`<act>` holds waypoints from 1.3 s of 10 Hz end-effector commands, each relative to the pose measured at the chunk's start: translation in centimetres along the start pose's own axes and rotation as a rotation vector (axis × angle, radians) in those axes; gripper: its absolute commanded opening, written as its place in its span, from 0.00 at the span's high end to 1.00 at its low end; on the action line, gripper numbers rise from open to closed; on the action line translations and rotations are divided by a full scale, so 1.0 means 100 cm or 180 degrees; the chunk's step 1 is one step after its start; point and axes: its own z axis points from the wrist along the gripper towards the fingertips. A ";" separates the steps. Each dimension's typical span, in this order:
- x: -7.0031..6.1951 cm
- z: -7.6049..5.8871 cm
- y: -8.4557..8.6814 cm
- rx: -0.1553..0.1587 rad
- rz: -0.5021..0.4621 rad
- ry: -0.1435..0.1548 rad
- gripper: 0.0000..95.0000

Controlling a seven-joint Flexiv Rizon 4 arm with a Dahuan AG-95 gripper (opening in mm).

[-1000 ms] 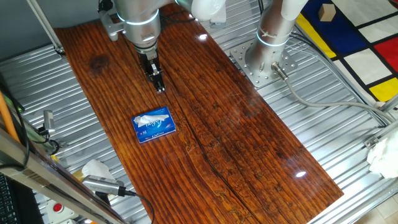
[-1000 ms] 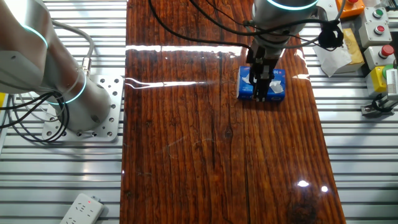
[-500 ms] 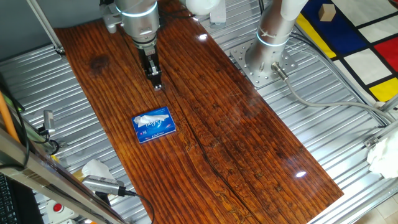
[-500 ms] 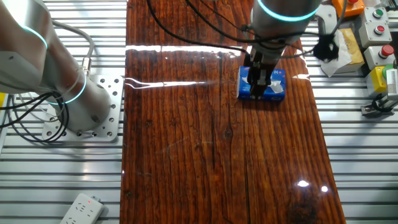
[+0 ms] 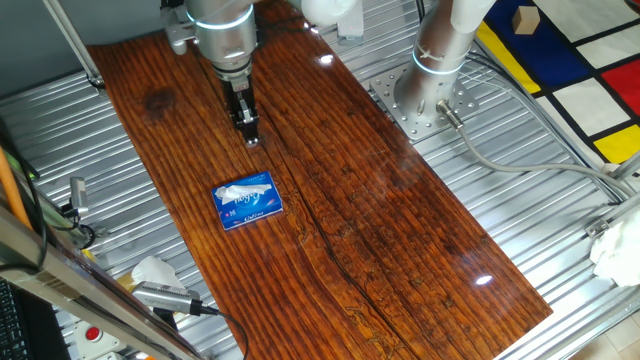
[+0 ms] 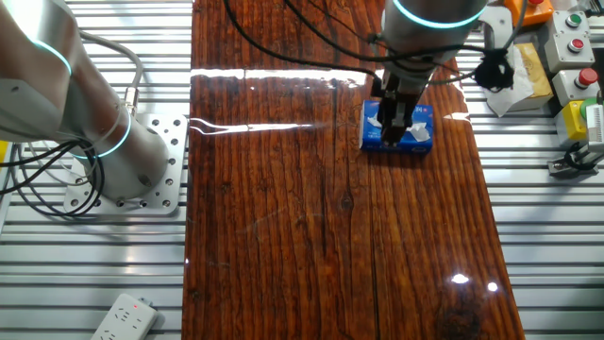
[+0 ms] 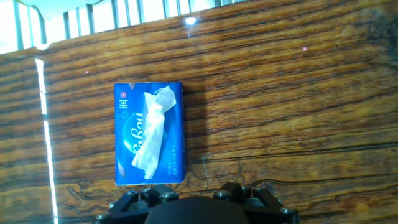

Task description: Pull out a napkin

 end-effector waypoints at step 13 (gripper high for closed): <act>-0.029 0.021 -0.007 -0.0014 -0.0019 0.0013 0.60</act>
